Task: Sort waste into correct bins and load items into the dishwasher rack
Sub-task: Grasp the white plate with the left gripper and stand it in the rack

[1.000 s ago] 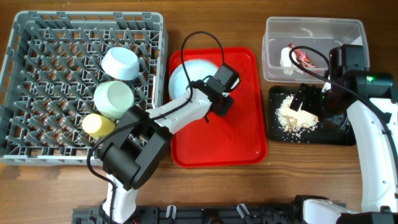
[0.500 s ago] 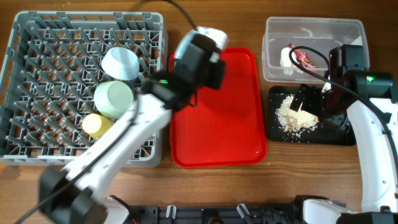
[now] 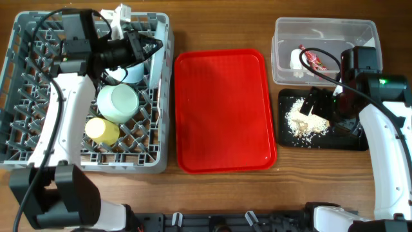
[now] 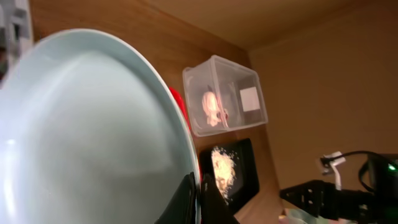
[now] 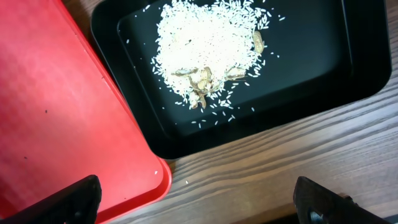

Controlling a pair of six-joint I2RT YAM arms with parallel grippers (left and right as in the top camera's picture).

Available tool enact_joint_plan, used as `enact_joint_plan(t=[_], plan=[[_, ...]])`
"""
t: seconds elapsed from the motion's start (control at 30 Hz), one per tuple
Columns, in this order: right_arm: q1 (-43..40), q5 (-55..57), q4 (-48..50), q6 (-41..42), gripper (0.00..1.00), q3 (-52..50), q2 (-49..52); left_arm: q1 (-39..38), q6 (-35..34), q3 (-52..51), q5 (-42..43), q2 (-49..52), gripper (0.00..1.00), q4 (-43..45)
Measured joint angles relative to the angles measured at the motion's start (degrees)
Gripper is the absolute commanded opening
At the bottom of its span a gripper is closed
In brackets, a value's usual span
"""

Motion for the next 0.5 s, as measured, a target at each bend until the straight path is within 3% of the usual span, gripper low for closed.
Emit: enact_joint_plan(t=[0.1,0.13,0.3,0.5], plan=[[0.0,0.0,0.0,0.0,1.0,0.0,0.0,0.1,-0.2,0.0,-1.2,0.7,0.95,-1.1],[0.0,0.0,0.0,0.0,1.0,0.0,0.0,0.1,-0.2,0.0,-4.3,0.7,1.0,-2.5],[0.0,-1.6,1.6,-0.7,1.0,0.0,0.0,0.2,-0.4,0.0,-17.5,0.7,1.0,-8.7],[3.3,-13.7,12.1,-6.6,1.0,0.0,0.0,0.2,-0.4,0.1,-35.1,0.7,1.0,-21.8]])
